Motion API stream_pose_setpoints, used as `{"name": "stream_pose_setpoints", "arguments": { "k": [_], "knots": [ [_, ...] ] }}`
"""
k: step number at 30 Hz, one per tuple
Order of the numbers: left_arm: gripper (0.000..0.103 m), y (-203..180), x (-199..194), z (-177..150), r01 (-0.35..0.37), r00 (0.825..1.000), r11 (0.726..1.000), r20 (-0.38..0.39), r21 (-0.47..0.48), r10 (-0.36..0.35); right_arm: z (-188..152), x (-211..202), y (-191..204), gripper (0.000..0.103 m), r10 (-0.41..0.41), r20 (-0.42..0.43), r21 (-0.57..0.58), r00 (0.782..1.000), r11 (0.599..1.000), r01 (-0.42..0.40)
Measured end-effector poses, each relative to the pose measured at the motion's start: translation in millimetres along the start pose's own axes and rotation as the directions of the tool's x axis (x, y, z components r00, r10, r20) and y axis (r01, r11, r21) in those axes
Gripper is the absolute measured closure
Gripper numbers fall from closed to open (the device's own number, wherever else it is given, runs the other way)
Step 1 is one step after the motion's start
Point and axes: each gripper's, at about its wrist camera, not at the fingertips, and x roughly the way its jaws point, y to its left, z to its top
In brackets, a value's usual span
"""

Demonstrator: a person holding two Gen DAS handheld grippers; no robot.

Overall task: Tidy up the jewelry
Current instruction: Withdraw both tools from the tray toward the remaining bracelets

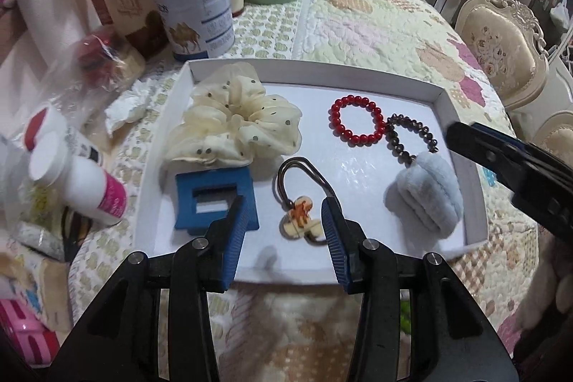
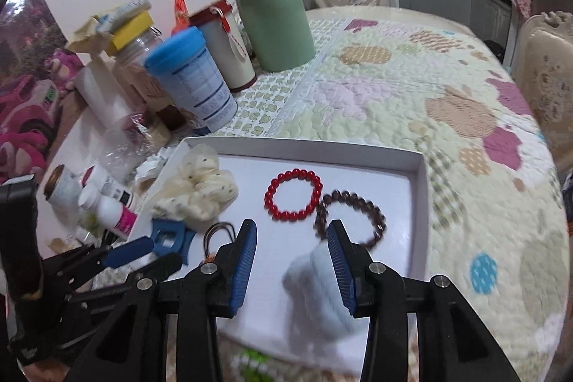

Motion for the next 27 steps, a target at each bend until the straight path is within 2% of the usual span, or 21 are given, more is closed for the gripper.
{"name": "stream_pose_setpoints", "arguments": {
  "k": [5,8,15,21,27],
  "knots": [
    [0.061,-5.7,-24.9,-17.5,-0.001,1.0,1.0,0.03,0.015,0.001,-25.5,-47.2,0.0,0.064,-0.016,0.057,0.01,0.998,1.0,0.016],
    [0.061,-8.2,-37.1,-27.8,0.008,0.999,1.0,0.036,0.008,-0.008,-42.3,-72.0,-0.2,0.063,-0.054,0.079,-0.007,0.995,0.998,0.055],
    [0.061,-15.9,-55.1,-59.6,0.035,0.999,0.999,0.013,-0.012,-0.035,-94.6,-115.4,-22.7,0.063,-0.098,0.076,0.013,0.992,0.995,0.097],
    [0.061,-20.2,-62.2,-85.5,0.042,0.999,0.999,-0.016,-0.025,-0.043,-135.9,-127.4,-38.0,0.063,-0.116,0.037,0.034,0.993,0.993,0.114],
    [0.061,-21.0,-64.2,-105.8,0.046,0.998,0.998,-0.041,-0.045,-0.047,-171.4,-103.3,-51.6,0.063,-0.127,-0.043,0.047,0.991,0.991,0.129]
  ]
}}
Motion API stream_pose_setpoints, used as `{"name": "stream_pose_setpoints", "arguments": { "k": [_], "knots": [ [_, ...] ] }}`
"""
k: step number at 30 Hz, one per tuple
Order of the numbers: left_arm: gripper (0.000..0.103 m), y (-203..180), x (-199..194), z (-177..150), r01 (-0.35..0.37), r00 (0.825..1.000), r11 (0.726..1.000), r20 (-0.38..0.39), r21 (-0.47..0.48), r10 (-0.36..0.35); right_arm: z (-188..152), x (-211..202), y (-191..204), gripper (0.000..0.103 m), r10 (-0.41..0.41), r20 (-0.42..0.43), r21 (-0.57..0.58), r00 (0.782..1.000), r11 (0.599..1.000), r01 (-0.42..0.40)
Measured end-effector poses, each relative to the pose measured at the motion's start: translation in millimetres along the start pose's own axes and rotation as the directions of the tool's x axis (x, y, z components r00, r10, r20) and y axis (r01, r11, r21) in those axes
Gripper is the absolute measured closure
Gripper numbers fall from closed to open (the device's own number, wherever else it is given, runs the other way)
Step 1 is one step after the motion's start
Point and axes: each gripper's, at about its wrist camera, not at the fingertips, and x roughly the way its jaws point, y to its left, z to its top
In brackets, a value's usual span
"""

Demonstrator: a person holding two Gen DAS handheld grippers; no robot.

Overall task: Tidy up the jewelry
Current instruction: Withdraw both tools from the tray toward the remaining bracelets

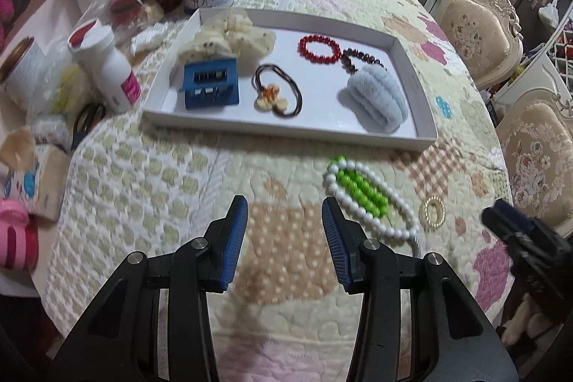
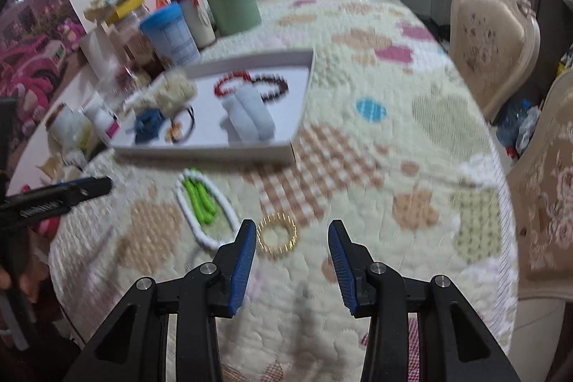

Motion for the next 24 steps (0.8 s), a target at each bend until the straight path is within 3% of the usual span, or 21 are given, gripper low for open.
{"name": "stream_pose_setpoints", "arguments": {
  "k": [8,24],
  "knots": [
    [0.06,5.6,0.8,-15.5,-0.02,1.0,1.0,-0.018,-0.014,0.02,-16.5,14.7,-2.8,0.063,0.025,-0.028,0.025,0.999,0.999,-0.024],
    [0.06,2.3,3.0,-20.4,-0.034,0.999,0.999,-0.025,-0.014,0.034,-11.4,6.3,8.8,0.063,0.057,-0.012,-0.004,0.998,0.998,-0.057]
  ]
}}
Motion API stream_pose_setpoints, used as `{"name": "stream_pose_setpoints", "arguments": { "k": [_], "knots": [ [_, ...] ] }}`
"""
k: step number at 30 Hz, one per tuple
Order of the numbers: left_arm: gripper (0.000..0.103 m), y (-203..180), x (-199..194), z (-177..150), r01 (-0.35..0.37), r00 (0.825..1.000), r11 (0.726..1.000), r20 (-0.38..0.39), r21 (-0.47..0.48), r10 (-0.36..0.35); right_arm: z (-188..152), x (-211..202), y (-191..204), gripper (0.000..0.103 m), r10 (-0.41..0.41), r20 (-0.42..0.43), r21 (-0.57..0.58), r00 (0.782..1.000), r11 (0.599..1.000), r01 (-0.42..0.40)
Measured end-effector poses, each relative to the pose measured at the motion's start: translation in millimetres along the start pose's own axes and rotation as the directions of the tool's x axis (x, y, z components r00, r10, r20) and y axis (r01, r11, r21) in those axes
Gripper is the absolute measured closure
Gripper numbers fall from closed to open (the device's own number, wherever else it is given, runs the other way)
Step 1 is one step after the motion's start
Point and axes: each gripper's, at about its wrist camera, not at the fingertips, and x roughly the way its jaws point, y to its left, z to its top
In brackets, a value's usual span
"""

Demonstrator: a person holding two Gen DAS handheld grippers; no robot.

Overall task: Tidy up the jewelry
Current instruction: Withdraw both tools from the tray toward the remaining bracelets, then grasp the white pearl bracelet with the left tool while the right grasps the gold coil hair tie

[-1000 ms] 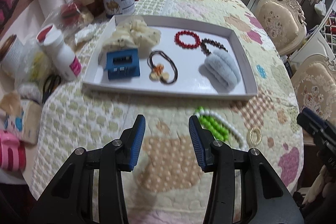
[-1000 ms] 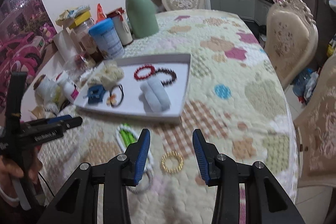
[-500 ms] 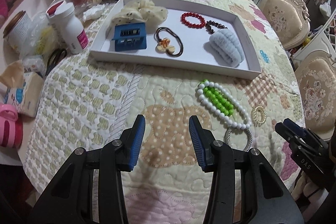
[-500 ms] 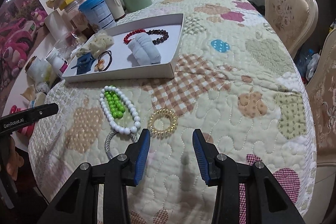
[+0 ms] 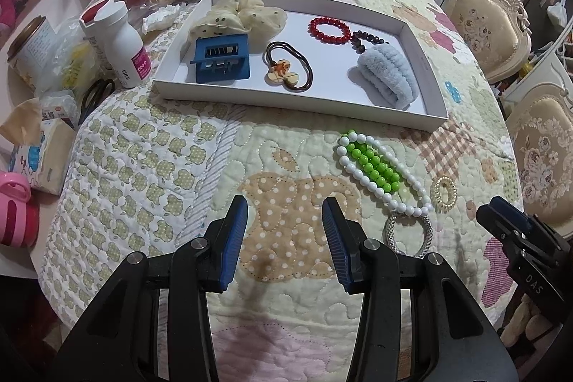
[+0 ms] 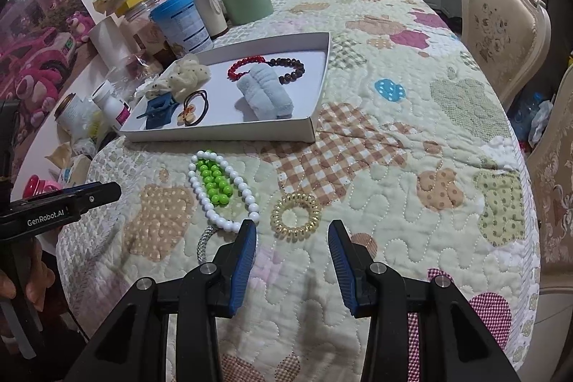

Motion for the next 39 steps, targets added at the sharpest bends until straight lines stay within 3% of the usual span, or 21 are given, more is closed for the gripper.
{"name": "stream_pose_setpoints", "arguments": {
  "k": [8,16,22,30,35,37,39],
  "knots": [
    [0.06,0.5,8.5,2.8,0.003,1.0,1.0,-0.015,-0.003,-0.003,0.1,11.5,-0.9,0.063,0.003,-0.019,0.006,1.0,1.0,-0.003],
    [0.06,6.1,38.4,19.7,0.111,0.991,0.993,-0.066,-0.029,-0.112,5.3,21.5,-2.1,0.063,0.005,-0.029,0.028,1.0,1.0,-0.004],
    [0.06,-15.4,60.7,36.2,0.173,0.981,0.984,-0.095,0.048,-0.168,10.3,29.4,-6.4,0.063,-0.008,-0.035,0.049,0.999,0.999,0.01],
    [0.061,-32.5,85.8,45.7,0.192,0.976,0.973,-0.13,0.124,-0.176,16.3,44.3,-14.6,0.063,-0.029,-0.039,0.081,0.999,0.996,0.032],
    [0.08,-37.2,90.4,46.2,0.185,0.979,0.965,-0.12,0.188,-0.165,17.3,60.2,-13.8,0.064,-0.062,-0.053,0.066,0.997,0.996,0.066],
    [0.091,-38.2,91.8,47.1,0.188,0.979,0.961,-0.12,0.202,-0.167,16.1,62.4,-12.8,0.072,-0.083,-0.038,0.051,0.996,0.995,0.084],
    [0.094,-40.5,92.0,46.1,0.182,0.981,0.957,-0.11,0.224,-0.161,14.5,62.9,-11.3,0.079,-0.11,-0.024,0.033,0.994,0.993,0.111]
  ]
}}
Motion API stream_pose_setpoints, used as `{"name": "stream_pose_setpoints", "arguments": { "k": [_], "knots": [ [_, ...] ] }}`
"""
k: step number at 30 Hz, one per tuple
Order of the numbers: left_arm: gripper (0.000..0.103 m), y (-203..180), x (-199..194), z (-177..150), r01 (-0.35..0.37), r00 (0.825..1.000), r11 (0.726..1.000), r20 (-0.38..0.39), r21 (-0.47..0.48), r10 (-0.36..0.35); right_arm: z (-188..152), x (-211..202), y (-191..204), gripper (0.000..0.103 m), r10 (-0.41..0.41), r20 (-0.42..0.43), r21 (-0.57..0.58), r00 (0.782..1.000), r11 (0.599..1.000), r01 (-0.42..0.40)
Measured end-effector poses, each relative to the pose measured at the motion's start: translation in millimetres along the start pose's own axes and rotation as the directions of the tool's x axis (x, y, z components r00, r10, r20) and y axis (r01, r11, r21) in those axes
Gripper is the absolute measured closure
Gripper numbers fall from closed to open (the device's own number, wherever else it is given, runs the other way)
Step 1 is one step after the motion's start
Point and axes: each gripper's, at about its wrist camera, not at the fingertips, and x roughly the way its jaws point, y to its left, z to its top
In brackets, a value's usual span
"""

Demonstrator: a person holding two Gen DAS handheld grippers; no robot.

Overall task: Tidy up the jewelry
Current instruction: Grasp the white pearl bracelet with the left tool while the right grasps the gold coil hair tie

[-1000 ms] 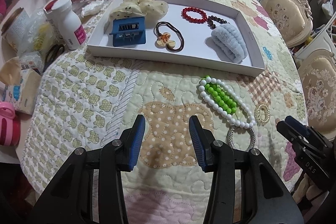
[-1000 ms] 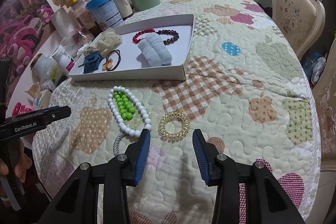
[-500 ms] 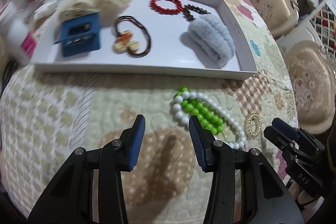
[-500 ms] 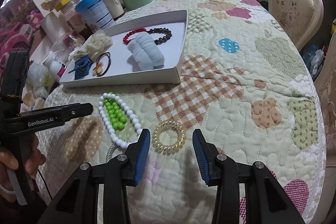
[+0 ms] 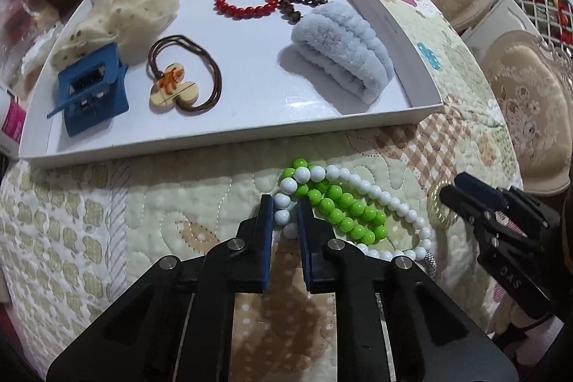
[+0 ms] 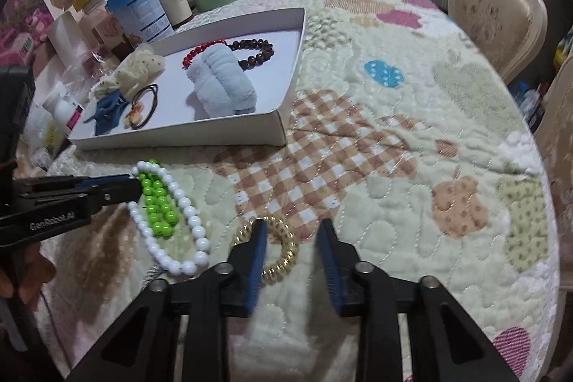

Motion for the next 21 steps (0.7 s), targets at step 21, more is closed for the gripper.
{"name": "stream_pose_setpoints", "arguments": {
  "k": [21],
  "knots": [
    [0.095,15.0,-113.9,-5.3,0.046,0.981,0.996,0.191,-0.08,-0.03,4.5,-69.7,9.0,0.093,0.146,0.114,-0.011,0.983,0.989,-0.146]
  ]
}}
